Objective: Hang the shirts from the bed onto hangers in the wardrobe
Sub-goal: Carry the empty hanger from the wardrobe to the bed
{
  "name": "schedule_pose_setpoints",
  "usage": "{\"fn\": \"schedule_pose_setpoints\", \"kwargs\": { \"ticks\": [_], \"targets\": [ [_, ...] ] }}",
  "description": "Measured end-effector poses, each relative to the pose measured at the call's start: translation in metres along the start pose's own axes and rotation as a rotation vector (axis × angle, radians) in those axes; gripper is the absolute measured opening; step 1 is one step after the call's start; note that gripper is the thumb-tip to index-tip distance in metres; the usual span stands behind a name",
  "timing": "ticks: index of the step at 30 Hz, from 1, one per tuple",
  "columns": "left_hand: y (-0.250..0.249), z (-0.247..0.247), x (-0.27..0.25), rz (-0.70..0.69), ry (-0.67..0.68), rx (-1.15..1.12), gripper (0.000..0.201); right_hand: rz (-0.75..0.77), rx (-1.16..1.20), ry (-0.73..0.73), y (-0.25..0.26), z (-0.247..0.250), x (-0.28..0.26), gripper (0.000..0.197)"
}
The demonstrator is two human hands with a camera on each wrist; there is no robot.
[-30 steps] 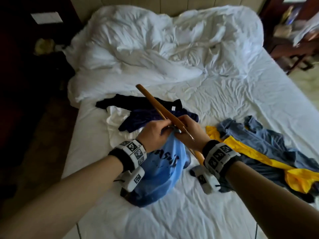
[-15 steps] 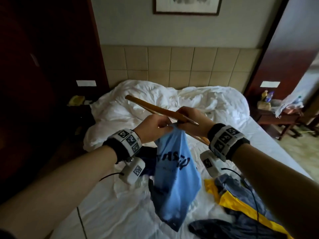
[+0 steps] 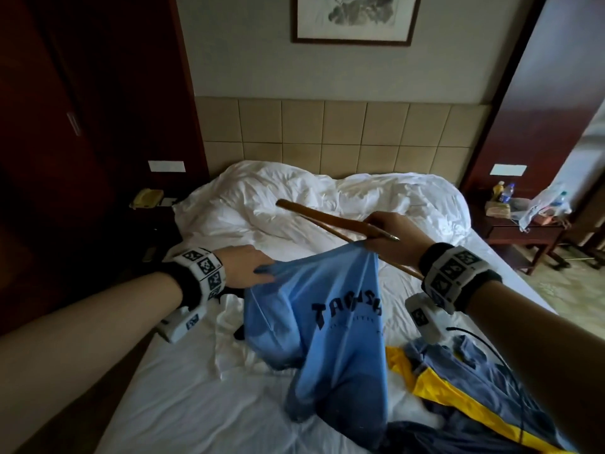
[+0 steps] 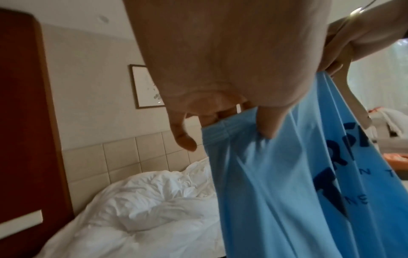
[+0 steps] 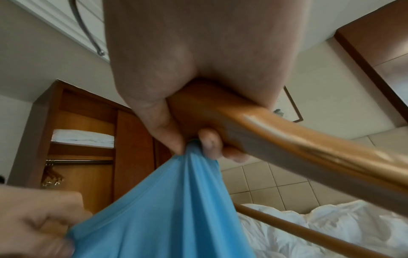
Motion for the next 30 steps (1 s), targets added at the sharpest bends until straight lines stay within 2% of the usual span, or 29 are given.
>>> {"fn": "schedule_pose_setpoints", "kwargs": {
  "ticks": [3,6,10,13,17,19,22,24,28,30],
  "targets": [
    [-0.006,0.014,-0.005,0.006,-0.007,0.165,0.033,-0.030,0.047,0.017,-0.006,-0.009,-0.005,0.012],
    [-0.010,0.017,-0.005,0.072,0.068,0.262,0.035,-0.055,0.116,0.049,-0.006,-0.016,-0.010,0.011],
    [-0.009,0.015,0.001,0.124,0.107,0.324,0.053,-0.077,0.130,0.088,-0.011,-0.027,-0.015,0.011],
    [-0.014,0.017,0.000,0.112,0.125,0.372,0.048,-0.097,0.162,0.107,-0.016,-0.035,-0.018,0.010],
    [-0.012,0.025,-0.002,0.095,0.120,0.380,0.041,-0.160,0.372,0.093,-0.028,-0.044,-0.018,0.016],
    [-0.009,0.031,-0.003,0.077,0.099,0.390,0.038,-0.165,0.520,0.042,-0.029,-0.043,-0.017,0.013],
    [-0.012,0.037,-0.005,0.072,0.124,0.368,0.035,-0.094,0.739,-0.119,-0.015,-0.028,-0.022,0.003],
    [-0.017,0.039,-0.005,0.106,0.154,0.368,0.035,-0.024,0.856,-0.209,0.001,-0.015,-0.025,0.006],
    [-0.018,0.041,-0.004,0.069,0.164,0.388,0.040,0.108,1.132,-0.217,0.034,-0.001,-0.028,0.013],
    [-0.013,0.040,-0.002,0.047,0.157,0.418,0.037,0.155,1.229,-0.205,0.052,0.000,-0.030,0.010]
  ]
}}
Point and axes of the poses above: each hand's wrist, its own x-axis towards the middle knuckle, its own z-axis out of the back of the hand, y = z × x, the point moved 2 cm from there along x, towards the middle knuckle, and after that the axes turned 1 degree about x, right-handed, at the moved point
